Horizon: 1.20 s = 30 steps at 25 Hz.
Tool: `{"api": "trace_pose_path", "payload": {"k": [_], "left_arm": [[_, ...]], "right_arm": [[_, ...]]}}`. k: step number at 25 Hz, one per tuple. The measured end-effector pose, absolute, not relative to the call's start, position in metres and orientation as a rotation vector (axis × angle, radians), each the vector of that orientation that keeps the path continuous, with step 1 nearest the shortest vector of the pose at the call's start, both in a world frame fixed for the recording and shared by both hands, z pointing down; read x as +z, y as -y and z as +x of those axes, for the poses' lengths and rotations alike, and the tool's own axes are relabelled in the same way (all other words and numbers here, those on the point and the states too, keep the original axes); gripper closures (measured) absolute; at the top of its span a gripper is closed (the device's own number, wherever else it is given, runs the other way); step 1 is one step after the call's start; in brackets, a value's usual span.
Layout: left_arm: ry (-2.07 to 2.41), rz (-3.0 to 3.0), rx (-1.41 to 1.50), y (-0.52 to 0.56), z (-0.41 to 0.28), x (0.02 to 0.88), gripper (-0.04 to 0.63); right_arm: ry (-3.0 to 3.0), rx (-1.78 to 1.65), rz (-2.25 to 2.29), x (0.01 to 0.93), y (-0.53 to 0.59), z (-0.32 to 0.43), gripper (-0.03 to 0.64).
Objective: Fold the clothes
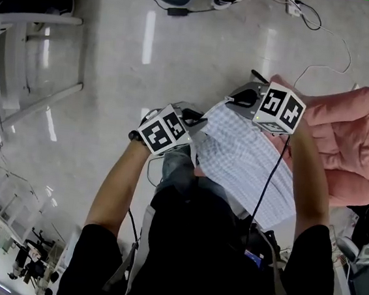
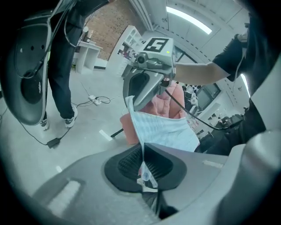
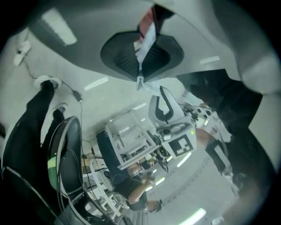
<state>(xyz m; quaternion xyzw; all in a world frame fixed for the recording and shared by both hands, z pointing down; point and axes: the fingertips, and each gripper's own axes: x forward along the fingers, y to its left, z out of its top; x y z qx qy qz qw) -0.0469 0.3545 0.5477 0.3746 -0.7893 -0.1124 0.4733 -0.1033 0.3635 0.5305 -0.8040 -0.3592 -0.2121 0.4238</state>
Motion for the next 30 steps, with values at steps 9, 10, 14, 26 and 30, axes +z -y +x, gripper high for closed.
{"api": "trace_pose_path", "payload": {"k": [9, 10, 14, 26, 30], "left_arm": [[1.913, 0.789, -0.271, -0.384, -0.060, 0.587, 0.552], [1.926, 0.775, -0.256, -0.388, -0.061, 0.591, 0.539], [1.952, 0.731, -0.236, -0.400, -0.056, 0.597, 0.537], [1.973, 0.805, -0.180, -0.400, -0.040, 0.563, 0.537], [1.964, 0.867, -0.134, -0.392, -0.033, 0.544, 0.537]], "right_arm": [[1.036, -0.878, -1.940, 0.580, -0.385, -0.114, 0.595], [1.029, -0.884, -1.926, 0.584, -0.383, -0.112, 0.590], [0.999, -0.817, -1.878, 0.593, -0.377, -0.102, 0.412], [1.142, -0.752, -1.814, 0.561, -0.368, -0.098, 0.417], [1.239, -0.690, -1.773, 0.533, -0.357, -0.091, 0.428]]}}
